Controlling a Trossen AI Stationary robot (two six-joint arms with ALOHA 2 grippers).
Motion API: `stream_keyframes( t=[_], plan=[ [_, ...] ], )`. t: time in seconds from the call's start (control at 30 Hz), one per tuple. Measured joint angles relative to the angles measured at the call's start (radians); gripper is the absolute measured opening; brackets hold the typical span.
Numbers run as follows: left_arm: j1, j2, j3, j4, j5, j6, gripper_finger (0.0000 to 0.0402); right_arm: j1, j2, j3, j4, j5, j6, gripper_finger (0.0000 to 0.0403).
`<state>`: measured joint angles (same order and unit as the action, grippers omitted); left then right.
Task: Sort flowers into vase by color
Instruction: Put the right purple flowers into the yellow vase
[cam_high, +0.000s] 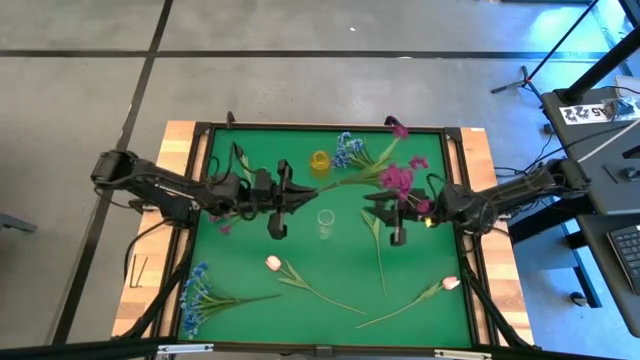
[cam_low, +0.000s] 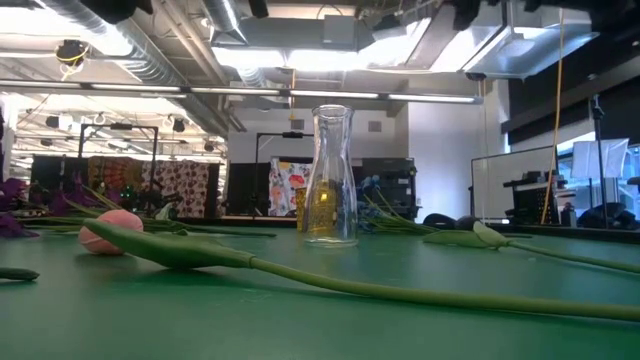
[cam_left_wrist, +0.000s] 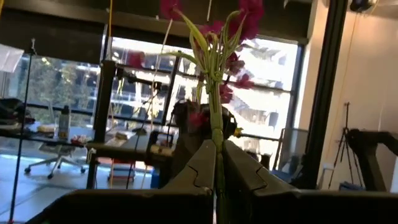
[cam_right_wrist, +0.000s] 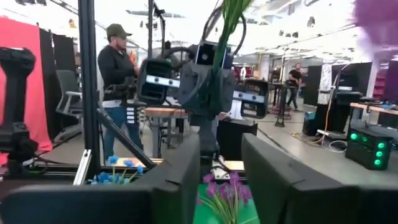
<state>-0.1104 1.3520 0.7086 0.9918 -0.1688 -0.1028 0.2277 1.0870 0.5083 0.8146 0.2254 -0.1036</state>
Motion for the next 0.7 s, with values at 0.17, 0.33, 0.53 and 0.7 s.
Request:
stream_keyframes(
  t=[0.17,0.33,0.53,0.7],
  plan=[
    [0.000,0.019,0.000,0.012,0.000,-0.024,0.0007,-0.009,0.069,0.000,0.139,0.043,-0.004,0.0194],
    [-0.002,0.026,0.000,0.018,0.000,-0.027,0.0007,-0.008,0.096,0.000,0.317,0.062,-0.039,0.0235],
    [-0.001,0.039,0.000,0.038,0.000,-0.027,0.0007,-0.021,0.098,0.001,0.425,0.046,-0.058,0.0248],
    [0.006,0.077,0.005,0.083,-0.005,-0.030,0.0007,-0.065,0.109,0.030,0.408,-0.001,-0.032,0.0248]
  ],
)
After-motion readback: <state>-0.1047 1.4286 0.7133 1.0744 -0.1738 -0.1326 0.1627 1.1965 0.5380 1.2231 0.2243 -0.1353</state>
